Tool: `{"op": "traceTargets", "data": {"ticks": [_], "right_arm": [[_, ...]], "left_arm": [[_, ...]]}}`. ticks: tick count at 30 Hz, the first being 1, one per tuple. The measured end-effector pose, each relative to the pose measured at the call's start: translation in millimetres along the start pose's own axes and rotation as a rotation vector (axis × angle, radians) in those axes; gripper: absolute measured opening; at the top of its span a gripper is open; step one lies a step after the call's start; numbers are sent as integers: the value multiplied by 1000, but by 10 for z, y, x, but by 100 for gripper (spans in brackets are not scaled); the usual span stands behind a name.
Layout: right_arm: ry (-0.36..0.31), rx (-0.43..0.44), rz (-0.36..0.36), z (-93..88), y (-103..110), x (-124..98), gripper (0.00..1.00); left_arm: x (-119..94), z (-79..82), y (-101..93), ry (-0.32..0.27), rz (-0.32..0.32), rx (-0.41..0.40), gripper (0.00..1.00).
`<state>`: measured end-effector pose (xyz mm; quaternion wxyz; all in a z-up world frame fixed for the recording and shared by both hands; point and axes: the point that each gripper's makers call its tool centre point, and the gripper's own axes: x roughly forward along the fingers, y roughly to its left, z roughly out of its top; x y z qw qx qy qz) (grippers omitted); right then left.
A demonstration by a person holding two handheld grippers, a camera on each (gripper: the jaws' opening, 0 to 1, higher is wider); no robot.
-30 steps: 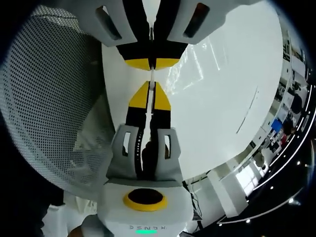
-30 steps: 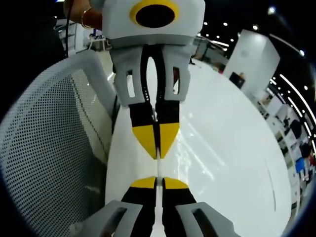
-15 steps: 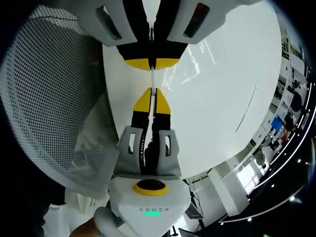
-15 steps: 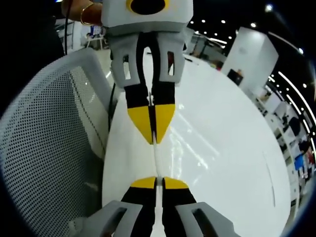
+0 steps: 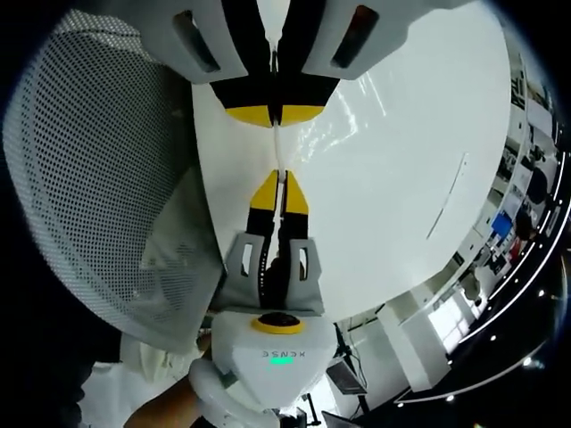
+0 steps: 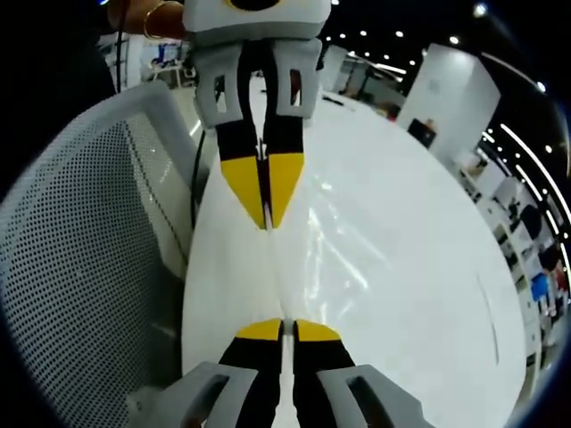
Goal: Open the resealable bag by pulling the two sides of the seal apart until the entire bag opening is separated and visibly accessible.
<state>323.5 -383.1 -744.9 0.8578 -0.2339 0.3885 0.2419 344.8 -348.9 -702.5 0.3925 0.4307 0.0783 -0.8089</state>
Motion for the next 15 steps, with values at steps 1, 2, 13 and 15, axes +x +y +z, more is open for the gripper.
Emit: {"op": "traceTargets", "data": {"ticks": [1,2,13,15], "right_arm": [[3,3,0,-12,-1,-3,0],[3,4,0,-17,-1,-2,0],[17,2,-3,-90,-9,-24,0],[23,1,-5,-114,-16,-34,0]], "left_arm": [[-2,-2,0,0,0,-1,0],[-4,-6,-2,-1,-1,-2,0],[-57,-22,-12,-1,-3,-5,0],[-66,-28,-9,-1,-2,-7,0]]}}
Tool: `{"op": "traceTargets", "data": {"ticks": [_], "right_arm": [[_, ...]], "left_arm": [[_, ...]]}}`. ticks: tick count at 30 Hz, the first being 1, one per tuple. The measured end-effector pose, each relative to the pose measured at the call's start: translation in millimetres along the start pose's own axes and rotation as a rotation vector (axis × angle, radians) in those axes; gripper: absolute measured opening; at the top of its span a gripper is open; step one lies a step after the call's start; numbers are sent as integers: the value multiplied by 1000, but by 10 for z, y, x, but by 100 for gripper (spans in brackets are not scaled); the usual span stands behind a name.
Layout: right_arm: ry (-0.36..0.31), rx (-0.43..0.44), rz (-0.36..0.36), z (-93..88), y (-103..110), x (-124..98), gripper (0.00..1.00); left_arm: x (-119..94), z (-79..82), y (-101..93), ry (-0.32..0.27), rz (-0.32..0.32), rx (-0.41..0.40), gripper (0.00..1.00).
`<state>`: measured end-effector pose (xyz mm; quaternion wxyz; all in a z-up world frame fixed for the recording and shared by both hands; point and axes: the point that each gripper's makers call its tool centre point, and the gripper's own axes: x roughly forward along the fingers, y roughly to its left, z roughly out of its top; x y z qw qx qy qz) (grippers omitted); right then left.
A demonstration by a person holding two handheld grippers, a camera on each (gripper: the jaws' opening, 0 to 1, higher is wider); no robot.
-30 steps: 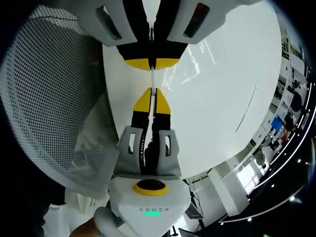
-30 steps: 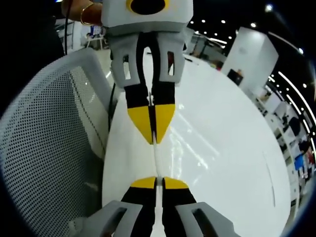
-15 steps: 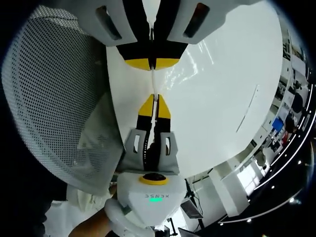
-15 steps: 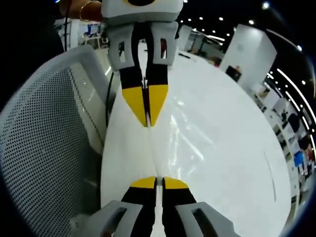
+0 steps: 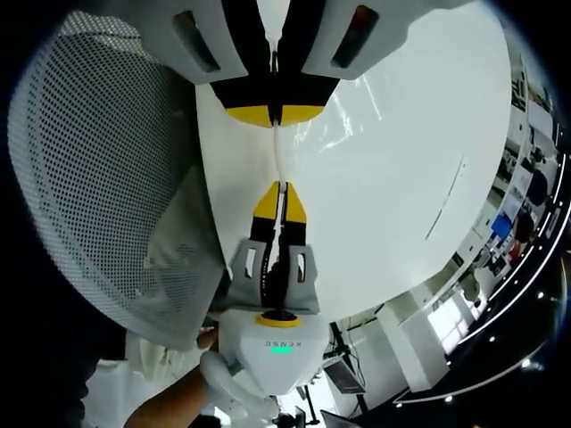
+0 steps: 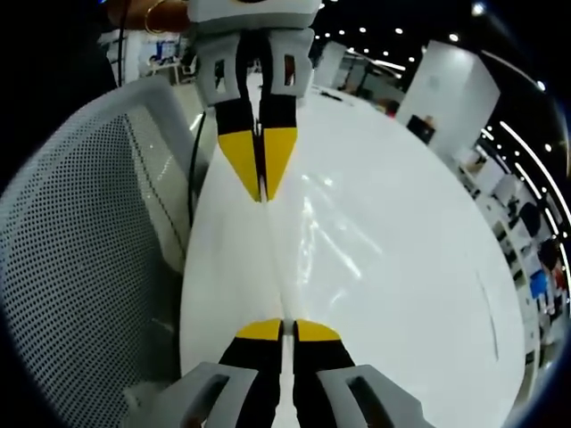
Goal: Open the resealable bag by pulling the two sides of the seal apart until the entire bag opening is separated and visibly accessible.
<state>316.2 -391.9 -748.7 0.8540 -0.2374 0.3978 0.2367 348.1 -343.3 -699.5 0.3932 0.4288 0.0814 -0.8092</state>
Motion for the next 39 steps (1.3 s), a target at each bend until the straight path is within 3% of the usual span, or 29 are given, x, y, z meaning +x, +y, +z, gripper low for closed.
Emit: {"op": "traceTargets", "data": {"ticks": [18,21,23,27,39], "right_arm": [[33,15,-28,-63,1,-31,0],[20,97,-34,-59,-21,-53,1],[16,102,-39,-54,-47,-83,2],[-55,118,-78,121,-91,-169,9],[-81,81,-74,346,-37,-199,6]], "left_arm": [[-34,-9,26,4,23,-12,0],[-35,1,51,3,37,-13,0],[-38,13,62,-1,41,-19,0],[-34,25,87,-1,51,-18,0],[-54,65,143,-7,74,-13,0]]}}
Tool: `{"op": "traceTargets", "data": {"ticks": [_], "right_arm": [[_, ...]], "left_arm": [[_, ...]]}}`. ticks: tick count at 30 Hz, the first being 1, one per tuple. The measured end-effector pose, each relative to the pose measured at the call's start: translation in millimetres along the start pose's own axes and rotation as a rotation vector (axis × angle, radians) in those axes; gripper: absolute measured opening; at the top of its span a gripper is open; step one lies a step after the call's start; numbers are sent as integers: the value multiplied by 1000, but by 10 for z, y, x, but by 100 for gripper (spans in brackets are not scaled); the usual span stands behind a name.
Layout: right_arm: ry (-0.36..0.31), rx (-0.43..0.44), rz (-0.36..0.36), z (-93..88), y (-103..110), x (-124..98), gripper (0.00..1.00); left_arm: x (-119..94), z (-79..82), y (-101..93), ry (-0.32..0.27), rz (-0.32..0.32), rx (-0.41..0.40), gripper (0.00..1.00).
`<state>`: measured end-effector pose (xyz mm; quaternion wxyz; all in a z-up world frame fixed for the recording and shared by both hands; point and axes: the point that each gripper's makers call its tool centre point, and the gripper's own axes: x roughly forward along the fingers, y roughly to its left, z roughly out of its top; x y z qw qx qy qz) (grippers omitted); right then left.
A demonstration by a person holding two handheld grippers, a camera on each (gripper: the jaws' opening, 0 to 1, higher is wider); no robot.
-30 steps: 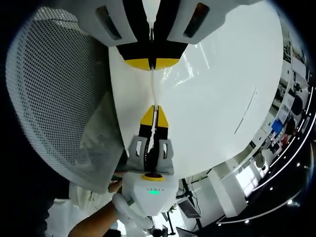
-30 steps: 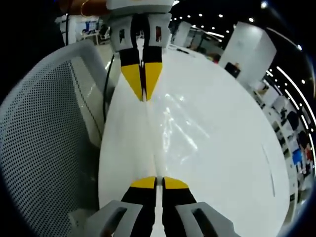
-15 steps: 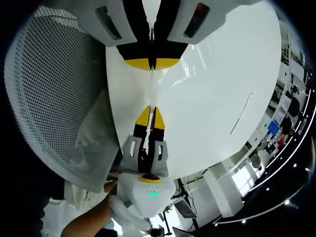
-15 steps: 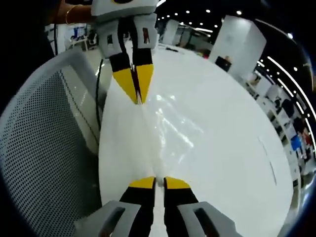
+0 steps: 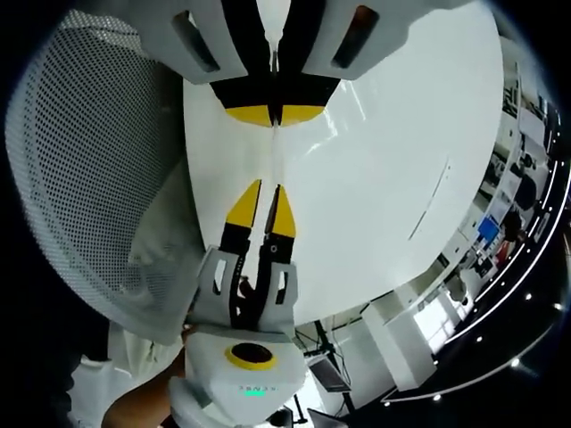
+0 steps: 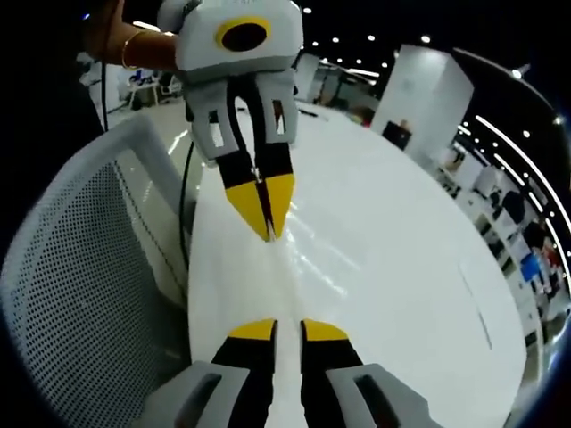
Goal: Open the resealable bag by pulling the two sides of the seal apart until the entire bag opening is separated and visibly accessible.
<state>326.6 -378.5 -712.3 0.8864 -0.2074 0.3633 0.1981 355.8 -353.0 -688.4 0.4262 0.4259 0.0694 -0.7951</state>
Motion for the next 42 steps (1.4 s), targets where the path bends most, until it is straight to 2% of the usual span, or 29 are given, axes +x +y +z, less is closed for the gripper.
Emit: {"op": "traceTargets", "data": {"ticks": [16,23,26,30,36,42], "right_arm": [[3,-39,12,59,38,80,2],[-10,-40,-28,85,-36,46,0],[-32,-14,-44,120,-69,5,0],[-58,20,-54,180,-89,-37,0],[-75,30,-71,249,-103,-84,0],[-34,-50,-71,255,-47,-60,0]], "left_arm": [[-41,82,26,-23,18,21,0],[-57,90,51,-38,27,16,0],[-62,60,89,-38,38,0,0],[-43,-25,118,-6,54,9,0],[-27,-105,164,18,69,-9,0],[-28,-131,172,31,70,-15,0]]}}
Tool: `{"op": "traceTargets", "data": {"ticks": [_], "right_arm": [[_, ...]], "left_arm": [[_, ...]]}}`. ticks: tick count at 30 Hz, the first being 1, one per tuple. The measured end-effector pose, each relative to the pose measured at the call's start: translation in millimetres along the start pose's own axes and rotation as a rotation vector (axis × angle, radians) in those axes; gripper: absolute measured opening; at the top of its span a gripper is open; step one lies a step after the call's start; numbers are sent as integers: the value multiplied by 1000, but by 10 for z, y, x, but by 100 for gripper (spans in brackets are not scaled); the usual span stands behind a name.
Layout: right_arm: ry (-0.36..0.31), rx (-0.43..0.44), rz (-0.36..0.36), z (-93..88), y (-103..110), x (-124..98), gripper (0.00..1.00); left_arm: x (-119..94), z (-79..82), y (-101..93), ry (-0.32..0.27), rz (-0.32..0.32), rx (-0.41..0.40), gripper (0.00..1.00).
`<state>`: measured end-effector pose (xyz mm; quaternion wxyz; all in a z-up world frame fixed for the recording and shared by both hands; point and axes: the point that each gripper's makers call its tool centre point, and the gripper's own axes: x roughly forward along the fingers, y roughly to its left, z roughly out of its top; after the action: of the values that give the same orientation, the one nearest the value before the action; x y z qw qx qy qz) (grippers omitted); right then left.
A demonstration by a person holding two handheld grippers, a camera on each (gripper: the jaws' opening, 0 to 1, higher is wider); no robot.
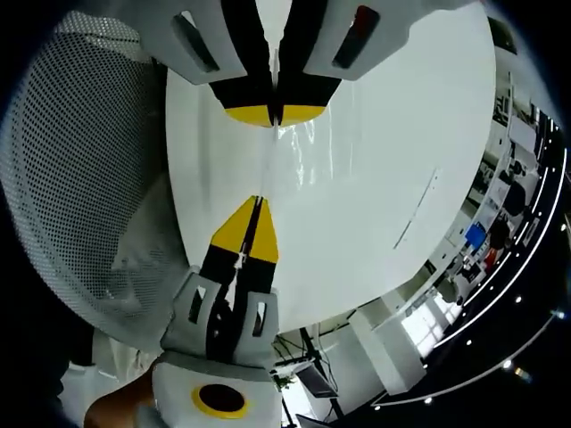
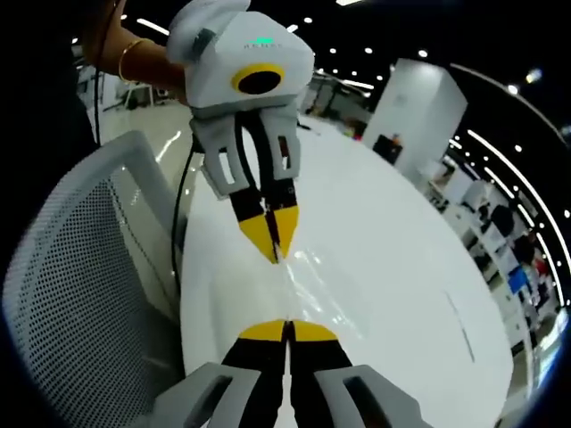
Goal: Open the resealable bag by pulling the two sides of the seal apart until the entire bag opening is separated and visibly accessible.
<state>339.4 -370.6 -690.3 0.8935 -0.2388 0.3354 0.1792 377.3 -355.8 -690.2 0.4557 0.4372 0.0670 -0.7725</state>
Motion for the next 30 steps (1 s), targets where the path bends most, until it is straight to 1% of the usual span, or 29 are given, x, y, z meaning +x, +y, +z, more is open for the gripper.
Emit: {"op": "traceTargets", "data": {"ticks": [2,4,6,8,10,11,13,15,18,20,24,26,27,28,30], "right_arm": [[1,-6,3,3,8,-1,0],[4,-11,5,0,19,1,0],[9,-19,6,-5,26,2,0],[10,-23,6,-7,27,3,0],[13,-30,4,-8,22,3,0],[20,-45,2,-18,21,7,0],[27,-56,3,-26,23,13,0],[32,-70,5,-26,30,18,0],[33,-86,7,-19,46,23,0],[52,-129,13,-41,82,38,0],[63,-165,29,-45,149,56,0],[67,-188,34,-37,174,61,0],[70,-197,36,-34,185,64,0],[72,-209,39,-26,199,67,0],[71,-225,46,-10,223,74,0]], "left_arm": [[-16,-2,-3,0,-3,-6,1],[-42,11,-17,-12,-13,-19,5],[-70,18,-3,-15,-5,-29,9],[-103,39,5,-21,-3,-42,10],[-114,81,-6,-42,-15,-69,11],[-112,102,-35,-52,-37,-84,13],[-108,104,-28,-51,-33,-85,14],[-104,108,-20,-49,-29,-84,15],[-108,166,-7,-58,-33,-87,15],[-106,224,-15,-68,-45,-95,14],[-96,251,-17,-64,-50,-89,14],[-83,249,-30,-57,-63,-92,14],[-73,238,-45,-48,-74,-92,14],[-57,195,-83,-21,-94,-73,14],[-23,163,-79,-6,-81,-55,12]]}}
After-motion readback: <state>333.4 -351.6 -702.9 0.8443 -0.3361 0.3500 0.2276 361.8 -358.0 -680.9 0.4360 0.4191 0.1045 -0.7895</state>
